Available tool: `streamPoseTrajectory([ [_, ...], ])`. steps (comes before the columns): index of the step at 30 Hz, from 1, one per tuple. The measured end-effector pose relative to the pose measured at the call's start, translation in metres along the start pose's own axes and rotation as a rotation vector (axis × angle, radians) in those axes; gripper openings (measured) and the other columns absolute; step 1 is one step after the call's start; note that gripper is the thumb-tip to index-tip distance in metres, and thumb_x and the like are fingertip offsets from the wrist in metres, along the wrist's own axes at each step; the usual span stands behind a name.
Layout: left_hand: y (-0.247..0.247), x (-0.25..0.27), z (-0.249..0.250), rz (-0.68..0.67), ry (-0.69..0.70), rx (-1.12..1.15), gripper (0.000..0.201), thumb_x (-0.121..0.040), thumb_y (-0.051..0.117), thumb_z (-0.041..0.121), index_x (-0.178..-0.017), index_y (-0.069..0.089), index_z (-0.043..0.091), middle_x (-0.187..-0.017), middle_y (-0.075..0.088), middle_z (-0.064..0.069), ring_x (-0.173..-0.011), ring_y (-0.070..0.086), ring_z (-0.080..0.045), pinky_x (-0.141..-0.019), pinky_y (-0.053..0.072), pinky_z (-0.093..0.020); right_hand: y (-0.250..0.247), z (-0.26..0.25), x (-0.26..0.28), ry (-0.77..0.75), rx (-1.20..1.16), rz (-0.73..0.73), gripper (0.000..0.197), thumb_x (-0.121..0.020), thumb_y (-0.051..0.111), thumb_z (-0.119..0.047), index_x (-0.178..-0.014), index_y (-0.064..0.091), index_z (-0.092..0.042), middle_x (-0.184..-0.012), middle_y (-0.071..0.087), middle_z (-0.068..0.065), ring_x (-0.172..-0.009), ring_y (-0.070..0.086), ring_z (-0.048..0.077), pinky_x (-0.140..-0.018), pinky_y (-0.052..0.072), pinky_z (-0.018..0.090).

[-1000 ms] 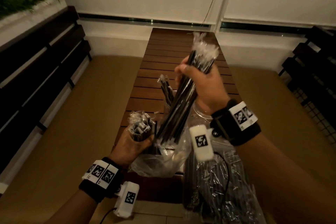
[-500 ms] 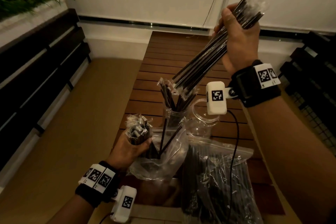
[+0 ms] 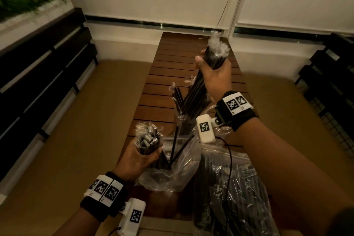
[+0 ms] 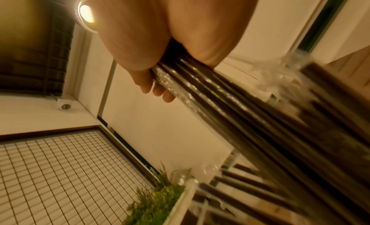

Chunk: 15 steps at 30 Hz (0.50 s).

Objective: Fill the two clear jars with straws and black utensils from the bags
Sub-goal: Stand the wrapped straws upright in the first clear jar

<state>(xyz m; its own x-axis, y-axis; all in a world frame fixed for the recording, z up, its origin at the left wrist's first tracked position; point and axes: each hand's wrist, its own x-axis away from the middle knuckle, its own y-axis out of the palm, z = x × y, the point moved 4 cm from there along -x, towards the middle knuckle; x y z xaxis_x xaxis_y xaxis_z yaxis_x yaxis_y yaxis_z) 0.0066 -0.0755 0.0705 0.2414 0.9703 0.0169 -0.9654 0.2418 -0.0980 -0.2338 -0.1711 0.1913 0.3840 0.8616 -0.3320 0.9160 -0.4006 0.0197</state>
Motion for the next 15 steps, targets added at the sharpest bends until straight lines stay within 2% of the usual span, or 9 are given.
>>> streamPoseTrajectory([
  [3, -0.001, 0.0, -0.001, -0.003, 0.019, -0.016, 0.034, -0.081, 0.068, -0.007, -0.093, 0.06, 0.024, -0.088, 0.074, 0.015, -0.084, 0.069, 0.001, -0.07, 0.054, -0.013, 0.008, 0.017, 0.007, 0.05, 0.066, -0.006, 0.014, -0.088, 0.077, -0.022, -0.092, 0.066, -0.03, -0.092, 0.074, 0.001, -0.092, 0.073, 0.027, -0.088, 0.059, 0.049],
  [5, 0.0, 0.0, -0.001, -0.004, 0.02, 0.002, 0.034, -0.081, 0.068, -0.008, -0.094, 0.062, 0.023, -0.089, 0.074, 0.014, -0.085, 0.07, -0.001, -0.073, 0.054, -0.014, 0.012, 0.029, 0.01, 0.057, 0.138, -0.02, 0.011, -0.086, 0.077, -0.028, -0.091, 0.068, -0.03, -0.092, 0.074, -0.002, -0.091, 0.072, 0.022, -0.088, 0.059, 0.047],
  [8, 0.001, 0.001, 0.001, -0.008, 0.019, 0.016, 0.034, -0.082, 0.067, -0.009, -0.094, 0.061, 0.022, -0.087, 0.074, 0.016, -0.083, 0.069, 0.001, -0.072, 0.054, -0.012, 0.019, 0.043, 0.014, 0.08, 0.25, -0.085, 0.016, -0.086, 0.076, -0.032, -0.097, 0.071, -0.022, -0.093, 0.074, -0.003, -0.092, 0.071, 0.016, -0.086, 0.057, 0.038],
  [11, 0.002, 0.002, 0.002, -0.012, 0.019, 0.022, 0.036, -0.082, 0.066, -0.01, -0.093, 0.059, 0.024, -0.086, 0.073, 0.021, -0.081, 0.069, 0.004, -0.071, 0.055, -0.013, 0.026, 0.047, 0.021, 0.127, 0.315, -0.188, 0.015, -0.09, 0.073, -0.029, -0.098, 0.07, -0.018, -0.087, 0.071, -0.01, -0.082, 0.067, 0.001, -0.073, 0.051, 0.019],
  [12, 0.002, 0.002, 0.003, -0.011, 0.019, 0.025, 0.037, -0.082, 0.066, -0.01, -0.093, 0.059, 0.024, -0.085, 0.073, 0.022, -0.081, 0.069, 0.004, -0.071, 0.055, -0.013, 0.027, 0.048, 0.022, 0.141, 0.334, -0.208, 0.016, -0.09, 0.073, -0.029, -0.1, 0.07, -0.017, -0.087, 0.07, -0.011, -0.08, 0.065, -0.003, -0.072, 0.05, 0.017],
  [13, 0.001, 0.002, 0.003, -0.008, 0.021, 0.028, 0.037, -0.082, 0.066, -0.011, -0.092, 0.059, 0.024, -0.085, 0.073, 0.022, -0.08, 0.069, 0.005, -0.071, 0.055, -0.013, 0.027, 0.048, 0.023, 0.153, 0.352, -0.216, 0.023, -0.088, 0.075, -0.03, -0.106, 0.07, -0.016, -0.091, 0.071, -0.01, -0.083, 0.066, -0.001, -0.075, 0.052, 0.02],
  [15, 0.001, 0.003, 0.004, -0.008, 0.032, 0.021, 0.036, -0.082, 0.066, -0.01, -0.091, 0.059, 0.024, -0.084, 0.073, 0.022, -0.079, 0.069, 0.004, -0.071, 0.055, -0.013, 0.025, 0.044, 0.022, 0.145, 0.36, -0.206, 0.043, -0.08, 0.081, -0.036, -0.117, 0.066, -0.02, -0.107, 0.073, -0.007, -0.1, 0.068, 0.009, -0.093, 0.055, 0.034],
])
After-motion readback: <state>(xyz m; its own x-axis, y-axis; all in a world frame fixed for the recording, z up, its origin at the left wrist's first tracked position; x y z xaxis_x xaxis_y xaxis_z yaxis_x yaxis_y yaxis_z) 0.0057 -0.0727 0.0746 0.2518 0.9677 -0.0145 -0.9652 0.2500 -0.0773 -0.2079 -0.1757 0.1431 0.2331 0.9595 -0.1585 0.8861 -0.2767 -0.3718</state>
